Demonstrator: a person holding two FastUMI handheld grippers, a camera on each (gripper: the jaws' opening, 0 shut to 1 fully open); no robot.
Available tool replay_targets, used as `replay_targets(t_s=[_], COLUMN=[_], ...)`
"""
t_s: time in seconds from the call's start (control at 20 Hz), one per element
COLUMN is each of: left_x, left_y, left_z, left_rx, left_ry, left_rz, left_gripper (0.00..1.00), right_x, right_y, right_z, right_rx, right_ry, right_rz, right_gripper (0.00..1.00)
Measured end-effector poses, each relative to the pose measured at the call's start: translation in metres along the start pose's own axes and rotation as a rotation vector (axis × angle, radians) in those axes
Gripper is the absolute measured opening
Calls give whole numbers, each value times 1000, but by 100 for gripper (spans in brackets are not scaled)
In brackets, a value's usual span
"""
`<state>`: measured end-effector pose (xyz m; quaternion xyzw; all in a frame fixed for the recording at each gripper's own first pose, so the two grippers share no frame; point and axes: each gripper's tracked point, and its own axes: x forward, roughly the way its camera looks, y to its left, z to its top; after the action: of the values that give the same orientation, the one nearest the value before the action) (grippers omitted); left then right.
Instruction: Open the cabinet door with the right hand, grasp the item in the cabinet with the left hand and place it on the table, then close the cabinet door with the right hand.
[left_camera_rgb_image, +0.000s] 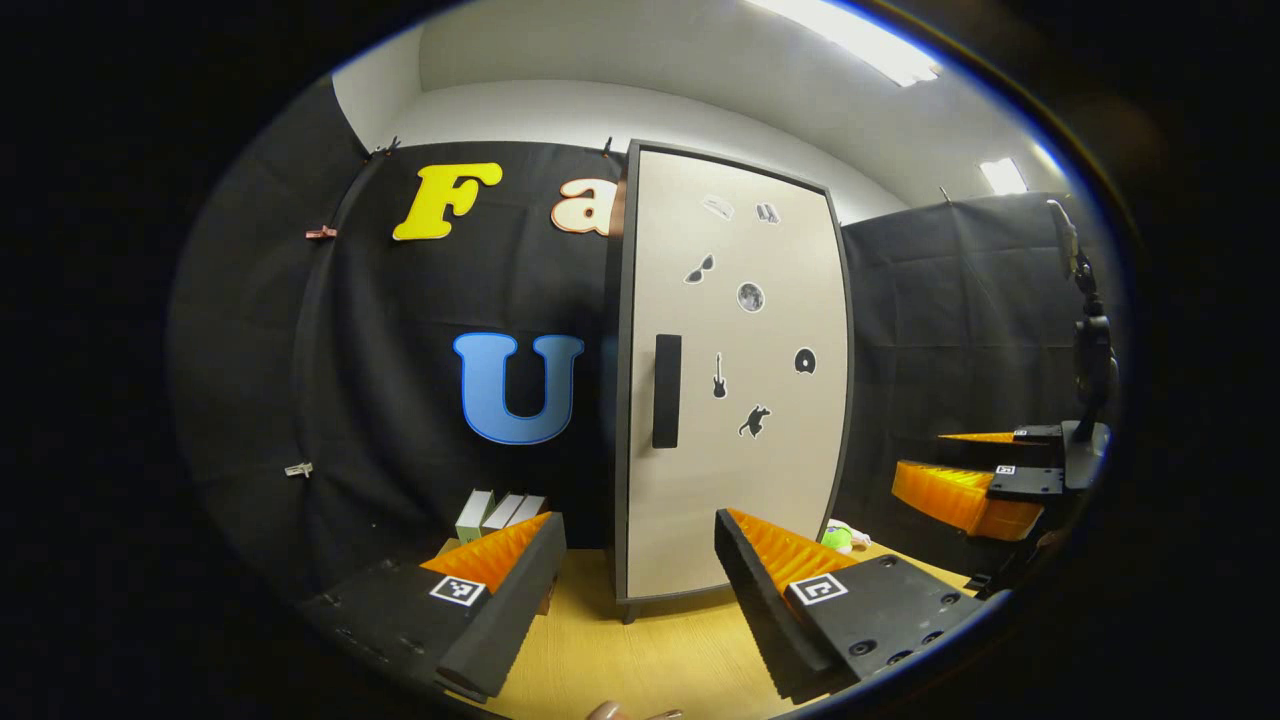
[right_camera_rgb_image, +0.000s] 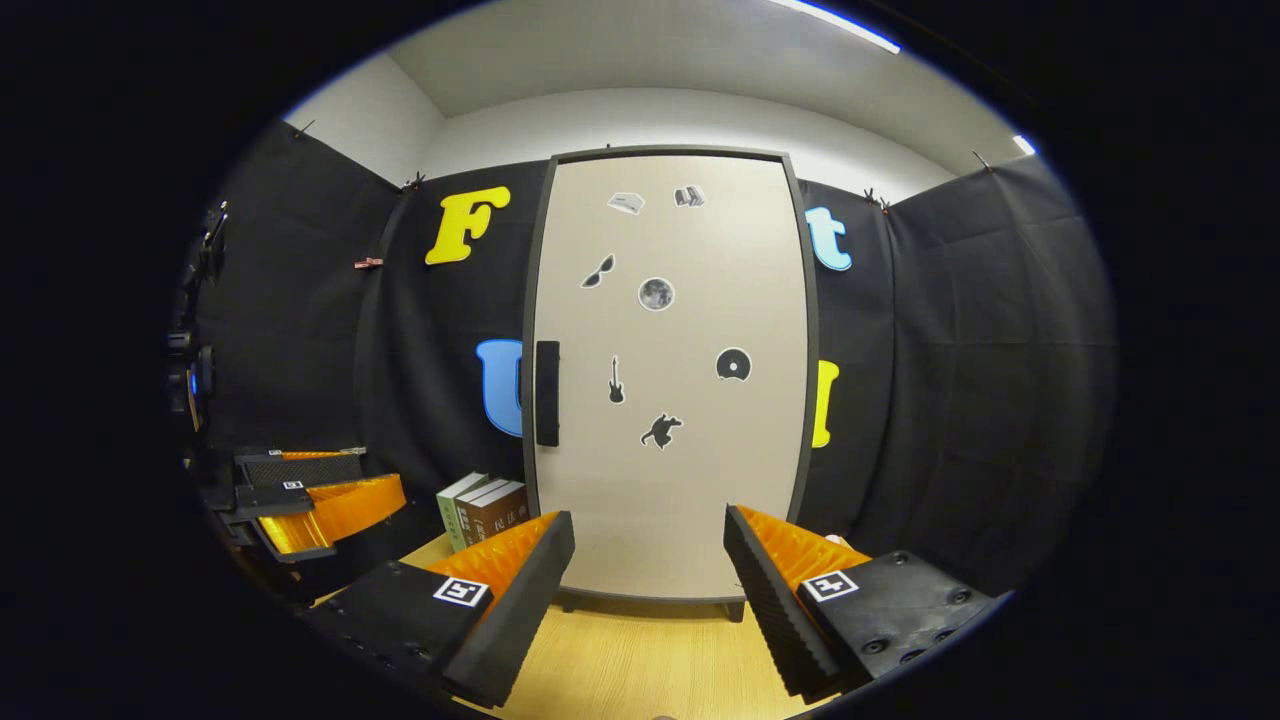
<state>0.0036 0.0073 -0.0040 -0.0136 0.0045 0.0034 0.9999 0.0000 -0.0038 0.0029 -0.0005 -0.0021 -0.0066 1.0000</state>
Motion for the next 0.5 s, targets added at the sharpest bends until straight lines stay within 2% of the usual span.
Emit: replay_targets(t_s=[0.5], left_x=[-9], left_y=[20], left_z=[3], left_rx=[-55], left_ry=[-21], left_rz=[22], left_gripper=[94], right_x=[-3], right_y=[6], right_z=[1], right_rx=[-10], right_ry=[-4], right_rz=[-8], right_gripper=[97])
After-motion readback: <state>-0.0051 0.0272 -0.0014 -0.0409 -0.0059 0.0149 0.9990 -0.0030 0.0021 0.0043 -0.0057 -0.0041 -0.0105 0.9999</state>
